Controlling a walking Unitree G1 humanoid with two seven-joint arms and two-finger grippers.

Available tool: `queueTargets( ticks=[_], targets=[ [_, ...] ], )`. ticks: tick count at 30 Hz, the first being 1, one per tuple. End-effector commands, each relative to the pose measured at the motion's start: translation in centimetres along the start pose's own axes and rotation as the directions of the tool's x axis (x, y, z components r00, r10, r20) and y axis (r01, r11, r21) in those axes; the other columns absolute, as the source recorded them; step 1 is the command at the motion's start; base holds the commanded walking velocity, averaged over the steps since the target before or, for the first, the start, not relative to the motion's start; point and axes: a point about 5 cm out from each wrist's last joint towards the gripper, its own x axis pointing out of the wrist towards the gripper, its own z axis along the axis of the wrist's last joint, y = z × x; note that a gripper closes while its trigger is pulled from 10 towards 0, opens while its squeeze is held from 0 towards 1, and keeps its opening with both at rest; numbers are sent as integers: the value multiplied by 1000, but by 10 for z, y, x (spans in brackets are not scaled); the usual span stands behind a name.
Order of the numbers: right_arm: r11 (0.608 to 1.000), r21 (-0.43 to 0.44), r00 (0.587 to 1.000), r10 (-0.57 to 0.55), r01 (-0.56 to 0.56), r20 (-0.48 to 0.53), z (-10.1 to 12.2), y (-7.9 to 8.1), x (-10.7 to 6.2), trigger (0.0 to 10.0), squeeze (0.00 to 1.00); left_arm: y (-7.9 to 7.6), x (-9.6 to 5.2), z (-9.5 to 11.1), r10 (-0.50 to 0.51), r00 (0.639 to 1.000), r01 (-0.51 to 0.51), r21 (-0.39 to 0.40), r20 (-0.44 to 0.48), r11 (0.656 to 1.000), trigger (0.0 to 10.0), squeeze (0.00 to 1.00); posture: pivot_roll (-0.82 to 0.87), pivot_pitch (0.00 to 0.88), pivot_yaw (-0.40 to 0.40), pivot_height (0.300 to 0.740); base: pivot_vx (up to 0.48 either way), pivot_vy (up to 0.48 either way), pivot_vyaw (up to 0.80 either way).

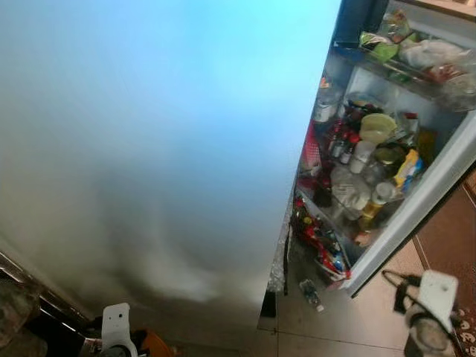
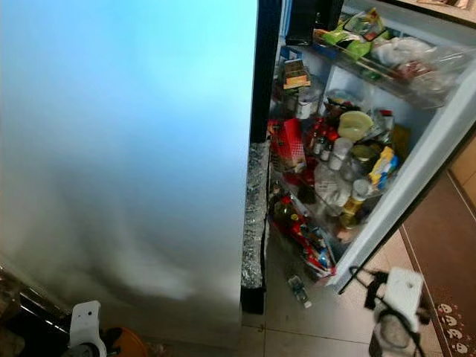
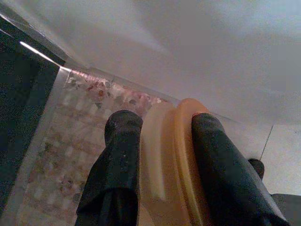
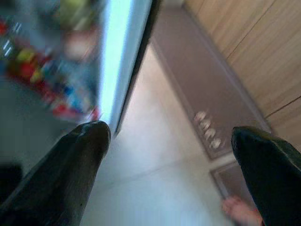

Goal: Restocking fridge

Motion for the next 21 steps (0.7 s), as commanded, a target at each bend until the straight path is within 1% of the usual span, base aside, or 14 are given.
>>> queueTargets(
  ticks=[1, 2, 3, 4, 6, 7, 8, 9, 10, 13, 16, 17, 20, 21],
  targets=[
    [1000, -6, 999, 26, -27, -38, -8, 4, -2, 10000, 0, 1, 0, -1, 4, 1000, -4, 24, -17, 1000, 10000, 0, -90, 0, 7, 740, 0, 0, 0],
    [998, -6, 994, 67, -68, -83, -19, 10, -5, 10000, 0, 2, 0, -1, 6, 1000, -5, 23, -16, 1000, 10000, 0, -91, 0, 8, 740, 0, 0, 0],
    [998, -6, 994, 67, -68, -83, -19, 10, -5, 10000, 0, 2, 0, -1, 6, 1000, -5, 23, -16, 1000, 10000, 0, -91, 0, 8, 740, 0, 0, 0],
    [993, -14, 985, 118, -121, -129, -29, 18, -10, 10000, 0, 2, 0, -1, 6, 1000, -6, 23, -17, 1000, 10000, 0, -98, 0, 12, 740, 0, 0, 0],
    [984, -21, 970, 173, -180, -173, -40, 27, -15, 10000, 0, 2, 0, 0, 6, 1000, -5, 24, -17, 1000, 10000, 0, -98, 0, 14, 740, 0, 0, 0],
    [973, -37, 956, 214, -226, -200, -47, 32, -19, 10000, 0, 2, 0, 0, 5, 1000, -5, 24, -18, 1000, 10000, 0, -96, 0, 14, 740, 0, 0, 0],
    [948, -63, 921, 286, -312, -263, -62, 41, -29, 10000, 0, 2, 0, 0, 5, 1000, -5, 23, -18, 1000, 10000, 0, -94, 0, 13, 740, 0, 0, 0],
    [940, -67, 909, 305, -336, -285, -67, 43, -32, 10000, 0, 2, 0, 0, 5, 1000, -5, 23, -18, 1000, 10000, 0, -94, 0, 13, 740, 0, 0, 0],
    [936, -59, 896, 312, -347, -314, -74, 44, -36, 10000, 0, 2, 0, 0, 6, 1000, -6, 21, -17, 1000, 10000, 0, -82, 0, 12, 740, 0, 0, 0],
    [943, -38, 893, 301, -332, -334, -79, 43, -38, 10000, 0, 2, 0, 0, 8, 1000, -8, 19, -17, 1000, 10000, 0, -81, 0, 14, 740, 0, 0, 0],
    [957, 57, 882, 284, -284, -377, -90, 44, -44, 10000, 0, 3, 0, 0, 10, 1000, -10, 20, -18, 1000, 10000, 0, -82, 0, 19, 740, 0, 0, 0],
    [953, 86, 871, 301, -291, -389, -93, 47, -47, 10000, 0, 4, 0, 0, 11, 1000, -11, 20, -20, 1000, 10000, 0, -84, 0, 22, 740, 0, 0, 0],
    [936, 106, 847, 349, -335, -402, -99, 55, -53, 10000, 0, 4, 0, -1, 15, 1000, -14, 30, -25, 999, 10000, 0, -85, 0, 25, 740, 0, 0, 0],
    [936, 106, 847, 349, -335, -402, -99, 55, -53, 10000, 0, 4, 0, -1, 15, 1000, -14, 30, -25, 999, 10000, 0, -85, 0, 25, 740, 0, 0, 0]
  ],
)
